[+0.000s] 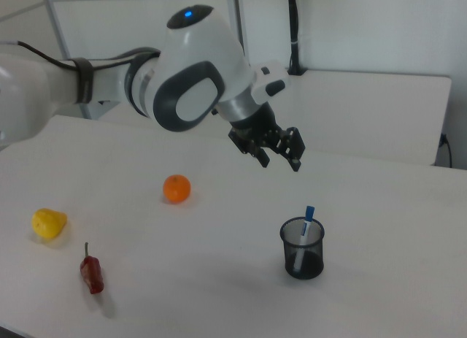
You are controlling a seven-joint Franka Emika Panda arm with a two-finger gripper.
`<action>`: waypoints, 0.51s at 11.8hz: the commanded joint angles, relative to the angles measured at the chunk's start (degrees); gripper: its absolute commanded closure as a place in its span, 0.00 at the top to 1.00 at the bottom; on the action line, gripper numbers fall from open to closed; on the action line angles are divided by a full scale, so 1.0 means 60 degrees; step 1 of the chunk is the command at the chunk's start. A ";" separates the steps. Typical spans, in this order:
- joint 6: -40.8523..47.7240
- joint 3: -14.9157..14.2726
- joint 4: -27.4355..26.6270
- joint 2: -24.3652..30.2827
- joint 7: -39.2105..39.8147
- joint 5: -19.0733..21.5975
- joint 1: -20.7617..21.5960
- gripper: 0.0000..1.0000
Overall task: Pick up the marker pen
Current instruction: 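Move the open gripper over the black mesh pen cup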
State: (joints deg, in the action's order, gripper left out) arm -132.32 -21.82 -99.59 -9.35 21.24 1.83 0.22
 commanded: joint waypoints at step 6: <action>-0.1455 -0.0069 -0.0261 -0.1165 0.0737 -0.0070 -0.0094 0.48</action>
State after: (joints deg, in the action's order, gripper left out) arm -138.13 -21.84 -100.40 -15.15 24.39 1.83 -0.48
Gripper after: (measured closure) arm 0.436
